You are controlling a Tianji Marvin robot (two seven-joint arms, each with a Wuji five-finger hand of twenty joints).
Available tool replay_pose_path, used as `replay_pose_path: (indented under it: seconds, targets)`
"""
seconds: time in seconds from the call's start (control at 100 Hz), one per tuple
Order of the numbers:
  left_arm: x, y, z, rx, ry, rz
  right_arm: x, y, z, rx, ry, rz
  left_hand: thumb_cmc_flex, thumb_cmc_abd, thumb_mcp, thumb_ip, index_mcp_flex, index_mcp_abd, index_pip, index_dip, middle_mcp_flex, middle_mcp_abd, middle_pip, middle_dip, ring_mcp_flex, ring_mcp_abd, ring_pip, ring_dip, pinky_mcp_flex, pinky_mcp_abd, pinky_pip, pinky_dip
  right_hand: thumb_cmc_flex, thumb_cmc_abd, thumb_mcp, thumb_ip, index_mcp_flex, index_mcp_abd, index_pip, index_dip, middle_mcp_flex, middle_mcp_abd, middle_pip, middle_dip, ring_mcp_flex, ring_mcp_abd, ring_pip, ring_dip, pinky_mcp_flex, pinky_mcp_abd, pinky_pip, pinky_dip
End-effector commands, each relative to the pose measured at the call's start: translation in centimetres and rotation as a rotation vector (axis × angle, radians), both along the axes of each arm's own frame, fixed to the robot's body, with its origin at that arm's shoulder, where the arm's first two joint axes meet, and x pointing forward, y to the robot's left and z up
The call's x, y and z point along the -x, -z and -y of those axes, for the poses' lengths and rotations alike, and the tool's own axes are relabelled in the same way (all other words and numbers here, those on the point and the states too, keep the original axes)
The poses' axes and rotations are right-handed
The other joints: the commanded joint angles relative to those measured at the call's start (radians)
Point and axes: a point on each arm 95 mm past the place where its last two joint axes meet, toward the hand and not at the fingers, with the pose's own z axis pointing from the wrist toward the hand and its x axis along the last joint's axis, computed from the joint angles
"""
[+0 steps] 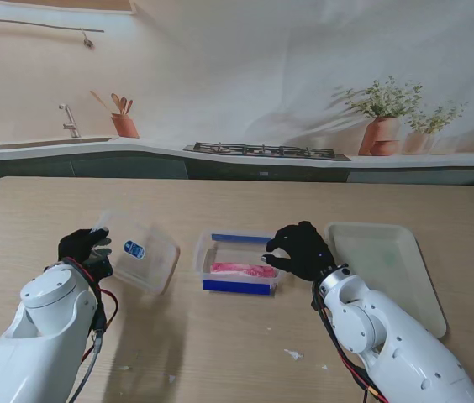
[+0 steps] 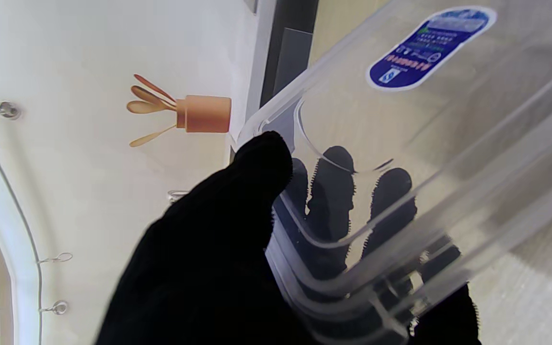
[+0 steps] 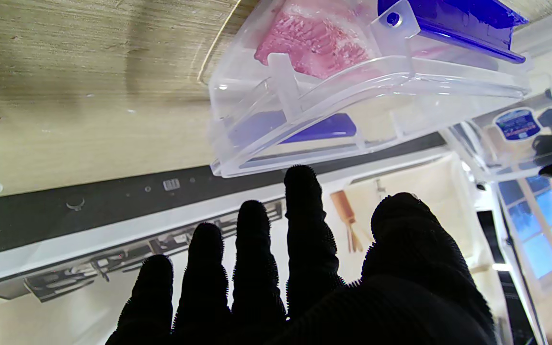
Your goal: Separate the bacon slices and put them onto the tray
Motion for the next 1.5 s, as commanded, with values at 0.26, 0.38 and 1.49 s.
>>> replay_pose_path:
  seconds: [0.26, 0.38, 1.49]
  targets:
    - [0.8, 1.4, 0.6, -0.105, 0.059, -0.069, 0.1, 0.2, -0.3, -0.004, -0.009, -0.011, 0.006, -0.027, 0.069, 0.009, 0.046, -0.056, 0.014, -0.074, 0.001, -0.021, -0.02, -0.026, -0.014, -0.021, 0.0, 0.005, 0.002, -0.019, -0.019, -0.025, -0.016, 0.029, -0.015, 0.028, -0.02, -0.03, -0.003, 0.0, -0.031, 0.013, -0.013, -0.005, -0.031, 0.003, 0.002, 0.003, -0.013, 0.007, 0.009, 0.015]
    - [1.0, 1.6, 0.4, -0.114, 0.065, -0.078, 0.1, 0.1, -0.3, -0.005, -0.009, -0.009, -0.015, -0.064, 0.127, 0.005, 0.004, -0.039, -0.046, -0.118, -0.096, -0.019, -0.009, -0.066, -0.076, -0.032, -0.027, -0.007, 0.004, -0.026, -0.023, -0.039, -0.016, 0.03, -0.015, 0.028, -0.021, -0.029, -0.004, 0.0, -0.032, 0.014, -0.014, -0.005, -0.031, 0.004, 0.003, 0.003, -0.013, 0.006, 0.009, 0.015]
    - [0.8, 1.7, -0.9, -0.781, 0.349, 0.008, 0.2, -0.1, -0.2, -0.011, -0.009, 0.004, -0.394, -0.167, 0.202, 0.034, -0.251, -0.112, -0.635, -0.39, -0.617, -0.136, -0.253, -0.627, -0.427, -0.228, -0.497, -0.264, -0.004, -0.082, -0.501, -0.009, -0.016, 0.027, -0.014, 0.028, -0.042, -0.039, -0.008, 0.0, -0.032, 0.014, -0.014, -0.005, -0.031, 0.005, 0.002, 0.002, -0.013, 0.007, 0.009, 0.015]
